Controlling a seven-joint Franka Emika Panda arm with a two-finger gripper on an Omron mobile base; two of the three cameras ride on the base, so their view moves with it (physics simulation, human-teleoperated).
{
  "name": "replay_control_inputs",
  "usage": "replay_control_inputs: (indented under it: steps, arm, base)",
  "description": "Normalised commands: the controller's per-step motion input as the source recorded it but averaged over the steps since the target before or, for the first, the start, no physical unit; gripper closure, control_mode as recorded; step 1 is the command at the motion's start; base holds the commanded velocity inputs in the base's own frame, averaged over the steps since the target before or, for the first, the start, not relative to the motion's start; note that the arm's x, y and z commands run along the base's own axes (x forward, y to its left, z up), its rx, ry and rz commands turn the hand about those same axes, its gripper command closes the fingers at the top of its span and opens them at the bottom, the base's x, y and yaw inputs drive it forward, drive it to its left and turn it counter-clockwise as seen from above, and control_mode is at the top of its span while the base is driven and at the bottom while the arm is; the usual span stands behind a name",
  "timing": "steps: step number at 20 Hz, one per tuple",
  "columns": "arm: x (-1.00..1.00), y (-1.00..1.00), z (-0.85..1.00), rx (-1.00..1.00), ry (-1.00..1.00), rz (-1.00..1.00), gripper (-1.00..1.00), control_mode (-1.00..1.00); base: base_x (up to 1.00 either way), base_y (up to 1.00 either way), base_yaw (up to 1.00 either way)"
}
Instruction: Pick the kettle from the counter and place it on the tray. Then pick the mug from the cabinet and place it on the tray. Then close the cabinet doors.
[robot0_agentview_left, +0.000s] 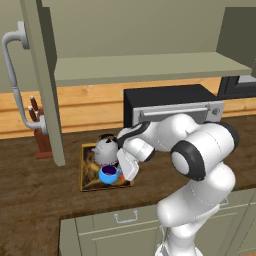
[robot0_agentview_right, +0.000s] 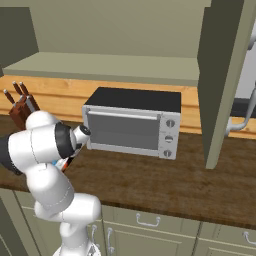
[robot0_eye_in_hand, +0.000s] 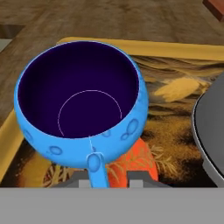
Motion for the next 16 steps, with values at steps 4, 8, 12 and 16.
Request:
replay_control_inputs:
  steps: [4,8,12,16]
  arm:
    - [0.00,0.00,0.00,0.00,0.00,0.00,-1.00,-1.00]
    - [0.00,0.00,0.05,0.00,0.00,0.00,-1.00,-1.00]
    - [-0.12,0.00,0.18,0.00,0.00,0.00,-1.00,-1.00]
    - [-0.06,0.00,0.02,0.00,0.00,0.00,-1.00,-1.00]
  base:
    - [0.00,0.00,0.00]
    - [0.00,0.00,0.00]
    - [0.00,0.00,0.00]
    - [0.00,0.00,0.00]
